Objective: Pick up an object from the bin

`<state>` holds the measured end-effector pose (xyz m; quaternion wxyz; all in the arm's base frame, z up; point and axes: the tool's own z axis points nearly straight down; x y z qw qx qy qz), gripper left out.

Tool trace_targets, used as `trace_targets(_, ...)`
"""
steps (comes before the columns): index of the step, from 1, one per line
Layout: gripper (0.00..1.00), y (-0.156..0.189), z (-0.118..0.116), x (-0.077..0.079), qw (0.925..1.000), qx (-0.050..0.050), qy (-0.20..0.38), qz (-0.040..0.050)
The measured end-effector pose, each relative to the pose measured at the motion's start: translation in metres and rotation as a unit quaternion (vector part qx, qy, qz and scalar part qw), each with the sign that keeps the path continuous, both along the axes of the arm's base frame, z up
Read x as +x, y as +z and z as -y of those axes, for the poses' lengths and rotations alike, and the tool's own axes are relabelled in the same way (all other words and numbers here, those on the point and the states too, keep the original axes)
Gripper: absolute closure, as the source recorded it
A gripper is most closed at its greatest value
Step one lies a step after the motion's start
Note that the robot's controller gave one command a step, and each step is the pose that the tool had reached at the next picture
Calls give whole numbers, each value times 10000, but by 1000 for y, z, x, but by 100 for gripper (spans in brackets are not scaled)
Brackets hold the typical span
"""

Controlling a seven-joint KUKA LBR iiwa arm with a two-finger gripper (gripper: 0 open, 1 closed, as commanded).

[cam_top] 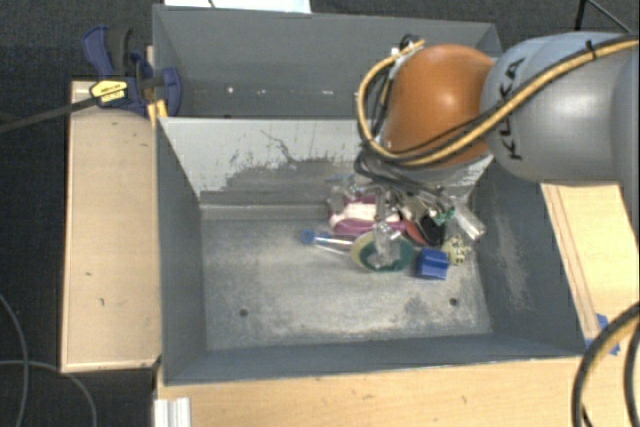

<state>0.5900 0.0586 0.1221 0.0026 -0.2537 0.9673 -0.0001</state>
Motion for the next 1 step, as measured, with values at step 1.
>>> trace_targets(1, 0, -41, 3, -27, 9913, 12, -1317, -16)
